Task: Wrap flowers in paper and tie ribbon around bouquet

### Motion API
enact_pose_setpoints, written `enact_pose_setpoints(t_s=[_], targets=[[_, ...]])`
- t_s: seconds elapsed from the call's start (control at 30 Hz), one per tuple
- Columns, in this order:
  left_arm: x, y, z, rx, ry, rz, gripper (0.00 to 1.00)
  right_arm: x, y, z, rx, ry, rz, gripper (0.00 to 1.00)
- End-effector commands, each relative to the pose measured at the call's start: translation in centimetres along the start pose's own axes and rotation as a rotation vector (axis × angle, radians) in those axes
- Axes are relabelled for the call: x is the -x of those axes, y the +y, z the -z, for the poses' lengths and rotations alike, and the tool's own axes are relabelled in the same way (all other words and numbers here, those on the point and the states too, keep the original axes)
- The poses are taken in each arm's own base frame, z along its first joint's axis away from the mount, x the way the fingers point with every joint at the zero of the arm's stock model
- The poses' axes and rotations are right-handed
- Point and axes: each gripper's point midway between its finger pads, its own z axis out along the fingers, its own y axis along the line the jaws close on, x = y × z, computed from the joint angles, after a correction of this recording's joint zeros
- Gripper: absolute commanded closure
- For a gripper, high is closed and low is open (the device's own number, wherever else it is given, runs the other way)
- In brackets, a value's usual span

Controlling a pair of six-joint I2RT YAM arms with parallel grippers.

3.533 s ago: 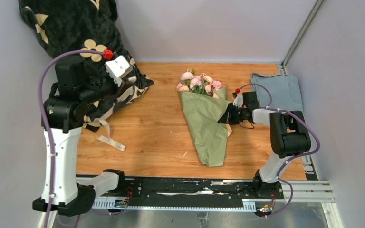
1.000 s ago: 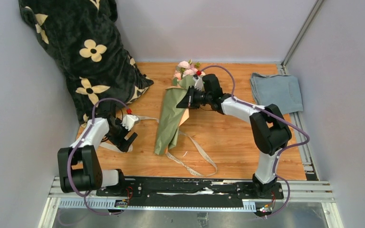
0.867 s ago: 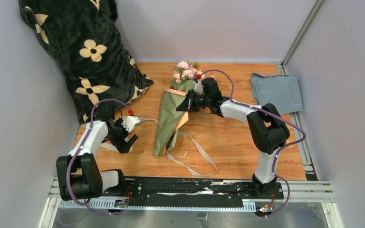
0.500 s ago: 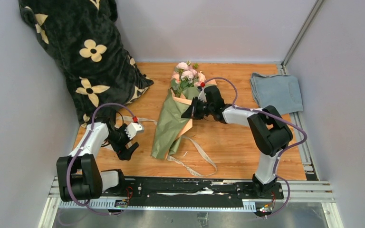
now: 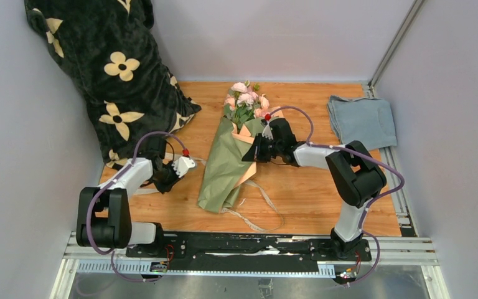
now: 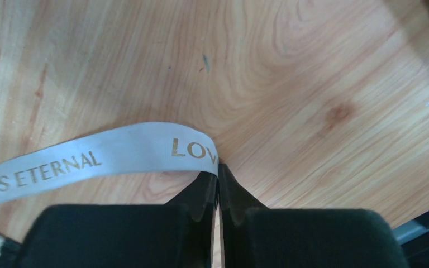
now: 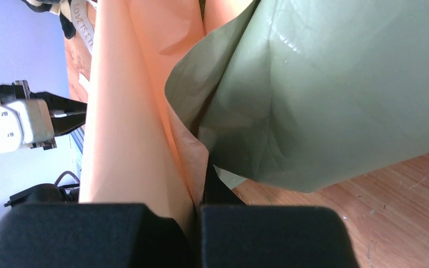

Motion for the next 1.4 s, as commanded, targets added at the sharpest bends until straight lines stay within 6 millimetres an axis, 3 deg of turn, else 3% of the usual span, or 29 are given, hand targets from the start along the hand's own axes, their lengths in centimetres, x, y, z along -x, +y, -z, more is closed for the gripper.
enact_pose_setpoints(t_s=[0.0, 0.07, 0.13, 0.3, 0.37, 0.47, 0.53, 0.6, 0.7, 0.83, 1.13, 1.37], targets=[[1.3, -1.1, -0.6, -0.028, -0.019, 0.003, 1.0, -0.7, -0.6, 0.5, -0.012, 0.013, 0.022, 1.0], [3.8, -0.8, 1.7, -0.002, -0.09, 0.005, 1.0, -0.9, -1.0, 0.4, -0.016, 0.025, 0.02, 1.0], [7.6, -0.8, 5.2, 0.039, -0.193, -0.035, 1.0, -1.1, -1.4, 0.3, -0.017, 0.032, 0.011, 1.0], [17.5, -5.2, 13.9, 0.001, -0.433, -0.217, 1.0, -1.6, -2.4, 0.4, -0.023, 0.038, -0.004, 1.0], [20.8, -7.0, 15.4, -0.018, -0.467, -0.267, 1.0, -1.8, -2.9, 0.4, -0.025, 0.043, -0.006, 1.0], [25.0, -10.7, 15.6, -0.072, -0.474, -0.395, 1.0, -2.4, -3.3, 0.4, -0.022, 0.079, -0.001, 1.0], [27.5, -11.4, 15.4, -0.102, -0.488, -0.399, 1.0, -2.9, -3.6, 0.3, -0.028, 0.096, -0.002, 1.0], [29.1, -10.4, 13.3, -0.076, -0.465, -0.348, 1.0, -3.1, -4.0, 0.4, -0.037, 0.095, -0.007, 1.0], [30.3, -8.4, 8.0, -0.014, -0.411, -0.275, 1.0, -3.2, -4.1, 0.5, -0.031, 0.087, -0.022, 1.0], [29.6, -9.3, 2.3, -0.104, -0.325, -0.214, 1.0, -3.1, -4.3, 0.9, -0.021, 0.063, -0.064, 0.99], [27.1, -10.4, -4.8, -0.191, -0.193, -0.163, 1.0, -2.4, -4.2, 3.1, -0.095, 0.001, -0.034, 0.73], [25.6, -10.6, -7.7, -0.21, -0.115, -0.141, 1.0, -2.2, -3.9, 6.7, -0.178, -0.084, -0.008, 0.51]])
